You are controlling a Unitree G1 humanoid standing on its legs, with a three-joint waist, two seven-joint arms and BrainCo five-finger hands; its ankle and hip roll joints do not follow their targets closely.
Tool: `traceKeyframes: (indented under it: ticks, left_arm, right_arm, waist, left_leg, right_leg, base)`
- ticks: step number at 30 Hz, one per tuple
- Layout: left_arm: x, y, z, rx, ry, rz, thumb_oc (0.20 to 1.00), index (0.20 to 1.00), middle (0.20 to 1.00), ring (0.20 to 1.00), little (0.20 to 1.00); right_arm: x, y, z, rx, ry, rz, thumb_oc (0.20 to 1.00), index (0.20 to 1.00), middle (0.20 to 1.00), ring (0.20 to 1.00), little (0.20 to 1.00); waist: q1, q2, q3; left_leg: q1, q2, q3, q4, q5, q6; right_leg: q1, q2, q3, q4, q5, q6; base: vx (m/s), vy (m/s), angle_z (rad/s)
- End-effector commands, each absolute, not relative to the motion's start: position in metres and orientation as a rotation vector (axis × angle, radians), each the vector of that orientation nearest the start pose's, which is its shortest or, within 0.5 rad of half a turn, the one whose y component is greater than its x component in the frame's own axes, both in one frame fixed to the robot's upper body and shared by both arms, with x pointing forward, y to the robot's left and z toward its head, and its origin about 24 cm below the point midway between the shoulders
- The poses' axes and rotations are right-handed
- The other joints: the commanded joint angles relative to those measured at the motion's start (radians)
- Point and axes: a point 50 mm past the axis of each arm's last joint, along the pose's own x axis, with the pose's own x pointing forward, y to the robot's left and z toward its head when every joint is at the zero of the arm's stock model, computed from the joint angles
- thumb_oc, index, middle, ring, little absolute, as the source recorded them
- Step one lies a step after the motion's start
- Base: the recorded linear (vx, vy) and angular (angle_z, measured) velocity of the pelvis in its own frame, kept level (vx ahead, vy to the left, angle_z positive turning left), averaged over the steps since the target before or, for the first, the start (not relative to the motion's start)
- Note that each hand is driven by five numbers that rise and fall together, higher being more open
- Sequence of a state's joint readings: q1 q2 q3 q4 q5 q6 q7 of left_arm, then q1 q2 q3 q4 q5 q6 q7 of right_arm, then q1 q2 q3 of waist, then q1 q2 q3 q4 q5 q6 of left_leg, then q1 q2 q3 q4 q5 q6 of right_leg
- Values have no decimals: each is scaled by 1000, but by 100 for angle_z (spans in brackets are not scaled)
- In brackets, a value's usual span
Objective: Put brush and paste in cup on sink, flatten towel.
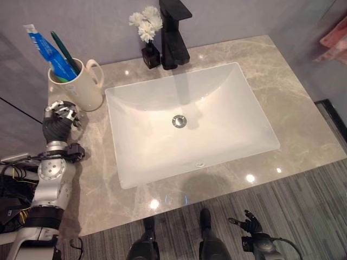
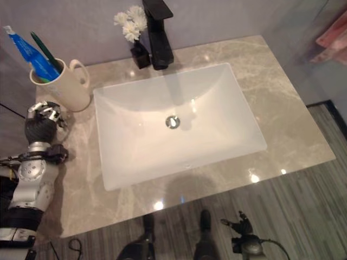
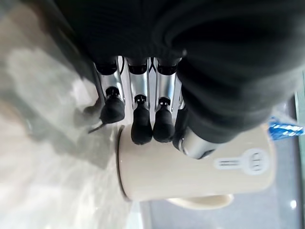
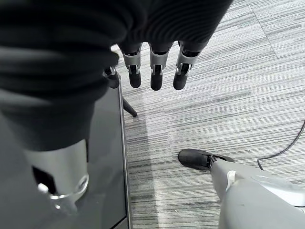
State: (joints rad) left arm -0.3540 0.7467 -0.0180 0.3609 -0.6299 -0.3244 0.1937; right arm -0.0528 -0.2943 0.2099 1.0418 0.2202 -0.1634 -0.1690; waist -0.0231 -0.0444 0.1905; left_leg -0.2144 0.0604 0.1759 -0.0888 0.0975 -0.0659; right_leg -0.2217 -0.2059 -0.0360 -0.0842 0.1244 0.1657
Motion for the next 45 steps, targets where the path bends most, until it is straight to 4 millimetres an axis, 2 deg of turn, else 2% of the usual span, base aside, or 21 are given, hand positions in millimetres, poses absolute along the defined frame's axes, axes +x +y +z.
traceKeyframes:
  ticks: [1,9,16,28,36,45]
  left_arm:
    - [306,317,171,58,-441,360,200,200,200,200,200]
    - [320,325,186,50,-457,430,200,200,200,200,200]
    - [331,319,203,41,-493,441,200,200,200,200,200]
    - [346,313,231,35,-545,474,200,200,200,200,200]
    - [349,320,243,80,-543,503,200,200,200,200,200]
    - [355,319,245,104,-518,504,200,200,200,200,200]
  right_arm:
    - [180,-251,-114,-319,764,-188,1000,1000,1000,1000,1000]
    - [181,-247,-113,-313,757,-176,1000,1000,1000,1000,1000]
    - [179,-246,-115,-308,765,-178,1000,1000,1000,1000,1000]
    - [186,-234,-110,-280,709,-145,1000,1000,1000,1000,1000]
    - [185,-230,-110,-274,698,-122,1000,1000,1000,1000,1000]
    - [183,-229,-112,-274,703,-113,1000,1000,1000,1000,1000]
  waist:
    - [-9,25,25]
    - [-30,14,27]
    - [-48,9,33]
    - [-78,-8,50]
    - [-91,-22,45]
    - [-103,-34,36]
  left_leg:
    - [-33,-3,-53,63,-36,29]
    - [-32,2,-36,72,-45,28]
    - [-43,9,-30,72,-43,26]
    - [-69,15,-5,77,-44,24]
    - [-92,22,6,95,-47,23]
    - [-114,29,-3,103,-45,20]
  right_leg:
    - [35,-74,-9,56,73,77]
    - [25,-69,3,51,78,79]
    - [10,-65,8,44,85,80]
    - [-22,-58,36,16,121,86]
    - [-41,-51,47,7,131,87]
    - [-49,-44,44,3,130,86]
  base:
    - [0,0,0]
    - [5,-2,-1]
    - [-1,-9,-8]
    - [1,-1,-5]
    - [0,-4,-3]
    - [0,0,0]
